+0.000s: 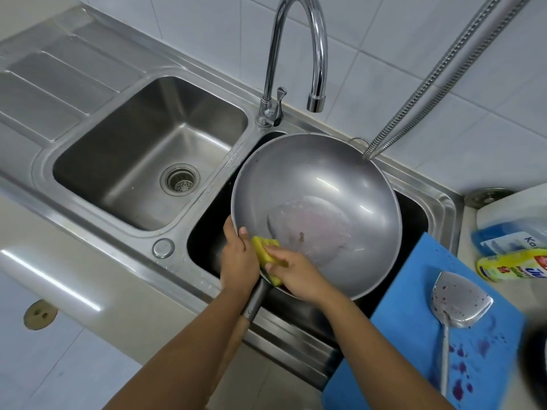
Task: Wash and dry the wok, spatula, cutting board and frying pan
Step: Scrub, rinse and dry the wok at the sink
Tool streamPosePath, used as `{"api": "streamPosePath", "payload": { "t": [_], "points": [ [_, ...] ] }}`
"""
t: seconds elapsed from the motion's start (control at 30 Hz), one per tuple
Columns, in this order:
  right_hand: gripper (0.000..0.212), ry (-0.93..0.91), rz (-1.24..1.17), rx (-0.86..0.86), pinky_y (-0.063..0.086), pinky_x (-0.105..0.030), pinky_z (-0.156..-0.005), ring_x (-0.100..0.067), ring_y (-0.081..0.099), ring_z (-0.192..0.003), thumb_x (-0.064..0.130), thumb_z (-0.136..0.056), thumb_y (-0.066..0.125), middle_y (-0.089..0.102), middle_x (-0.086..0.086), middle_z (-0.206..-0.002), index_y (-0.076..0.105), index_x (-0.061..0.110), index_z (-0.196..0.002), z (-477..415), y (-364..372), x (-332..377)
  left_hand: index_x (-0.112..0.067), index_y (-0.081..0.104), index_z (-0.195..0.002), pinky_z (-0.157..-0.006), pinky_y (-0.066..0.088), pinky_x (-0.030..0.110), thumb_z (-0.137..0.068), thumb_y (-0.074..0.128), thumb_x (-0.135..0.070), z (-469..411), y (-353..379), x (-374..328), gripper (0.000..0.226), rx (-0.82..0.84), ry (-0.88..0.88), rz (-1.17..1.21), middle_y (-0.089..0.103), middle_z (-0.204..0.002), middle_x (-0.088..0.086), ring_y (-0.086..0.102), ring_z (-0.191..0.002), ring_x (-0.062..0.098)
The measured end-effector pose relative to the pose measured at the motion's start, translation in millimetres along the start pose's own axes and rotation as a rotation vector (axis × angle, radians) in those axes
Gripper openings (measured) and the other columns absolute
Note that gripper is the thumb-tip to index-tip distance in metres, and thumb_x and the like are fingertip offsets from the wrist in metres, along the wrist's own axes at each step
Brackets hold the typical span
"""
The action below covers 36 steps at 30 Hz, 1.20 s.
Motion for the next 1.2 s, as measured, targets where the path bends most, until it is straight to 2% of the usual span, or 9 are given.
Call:
{"api": "streamPosePath", "payload": {
  "t": [0.1, 0.17, 0.43, 0.6, 0.73, 0.87, 1.0, 1.1, 1.2],
  "points": [
    [0.048, 0.007, 0.084, 0.004, 0.017, -0.015, -0.114, -0.001, 0.029, -0.138, 0.013, -0.096, 0.058, 0.033, 0.010, -0.151, 0.046, 0.021, -0.142, 21.9, -12.0, -21.8, -0.024, 0.025, -0.150, -0.077, 0.047, 0.033, -0.106, 0.028, -0.032, 2.0, -0.4, -0.9, 0.044, 0.020, 0.002, 0.018, 0.059, -0.104, 0.002, 0.058, -0.088, 0.021],
    [0.047, 0.018, 0.151, 0.008, 0.015, -0.010, -0.109, 0.000, 0.027, -0.138, 0.014, -0.095, 0.060, 0.033, 0.007, -0.153, 0.049, 0.024, -0.140, 36.3, -23.9, -40.6, -0.027, 0.024, -0.149, -0.079, 0.049, 0.034, -0.106, 0.028, -0.033, 2.3, -0.5, -1.2, 0.044, 0.025, -0.003, 0.048, 0.060, -0.104, 0.000, 0.060, -0.090, 0.021],
    [0.050, -0.055, 0.124, -0.016, 0.012, -0.015, -0.113, -0.003, 0.024, -0.141, 0.012, -0.098, 0.054, 0.028, 0.009, -0.155, 0.042, 0.023, -0.145, 3.3, -4.5, -6.8, -0.024, 0.028, -0.148, -0.079, 0.045, 0.031, -0.106, 0.030, -0.031, -0.3, -0.7, -0.9, 0.043, 0.008, -0.014, 0.049, 0.059, -0.106, 0.002, 0.058, -0.092, 0.021],
    [0.047, -0.042, 0.318, -0.007, 0.009, -0.015, -0.114, -0.008, 0.023, -0.144, 0.009, -0.096, 0.056, 0.029, 0.004, -0.155, 0.048, 0.021, -0.141, 13.5, -24.8, -34.5, -0.029, 0.027, -0.147, -0.086, 0.051, 0.039, -0.106, 0.030, -0.033, -0.8, -2.4, 1.6, 0.042, 0.025, -0.017, 0.052, 0.063, -0.114, 0.003, 0.061, -0.098, 0.024],
    [0.053, -0.039, 0.035, 0.138, 0.019, -0.006, -0.104, 0.002, 0.023, -0.134, -0.010, -0.093, 0.050, 0.029, 0.014, -0.145, 0.045, 0.012, -0.141, 5.9, -15.4, -8.4, -0.029, 0.031, -0.147, -0.089, 0.050, 0.040, -0.105, 0.027, -0.039, -2.6, -2.7, 1.7, 0.044, 0.008, -0.016, 0.041, 0.065, -0.115, 0.006, 0.062, -0.102, 0.025],
    [0.055, -0.151, -0.138, -0.033, 0.024, -0.012, -0.106, -0.008, 0.023, -0.142, -0.014, -0.091, 0.051, 0.028, 0.008, -0.154, 0.046, 0.009, -0.140, -58.9, -8.3, 40.3, -0.028, 0.040, -0.140, -0.076, 0.048, 0.036, -0.104, 0.024, -0.041, -3.1, -2.2, 1.8, 0.041, 0.014, 0.006, 0.046, 0.067, -0.097, 0.004, 0.064, -0.091, 0.023],
    [0.058, -0.275, -0.183, -0.346, 0.023, -0.015, -0.109, -0.010, 0.024, -0.143, -0.006, -0.090, 0.056, 0.024, 0.002, -0.158, 0.046, 0.017, -0.142, -118.7, -41.9, 74.7, -0.029, 0.040, -0.137, -0.073, 0.049, 0.034, -0.104, 0.024, -0.042, -4.0, -1.5, 2.6, 0.039, 0.028, -0.006, 0.052, 0.066, -0.099, 0.000, 0.063, -0.089, 0.019],
    [0.058, -0.367, -0.030, -0.526, 0.023, -0.022, -0.113, -0.017, 0.023, -0.145, 0.000, -0.091, 0.056, 0.021, -0.003, -0.159, 0.043, 0.020, -0.144, -133.9, -64.8, 86.7, -0.029, 0.038, -0.140, -0.065, 0.044, 0.021, -0.104, 0.024, -0.043, -4.0, -2.1, 2.6, 0.040, 0.029, 0.007, 0.057, 0.064, -0.098, -0.007, 0.061, -0.085, 0.008],
    [0.058, -0.589, 0.367, -0.490, 0.017, -0.030, -0.115, -0.033, 0.029, -0.142, 0.007, -0.093, 0.055, 0.022, -0.010, -0.159, 0.039, 0.020, -0.147, -127.2, -49.4, 88.2, -0.029, 0.036, -0.143, -0.065, 0.043, 0.017, -0.104, 0.023, -0.043, -5.0, -2.2, 1.3, 0.042, 0.039, 0.004, 0.060, 0.059, -0.091, -0.017, 0.058, -0.082, -0.001]
  ]
}}
Point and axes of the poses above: each hand's wrist, its own z-axis away from the middle knuckle, its own y-axis out of the palm, x = y × z, the point moved 5 cm from there along -z, towards the middle knuckle
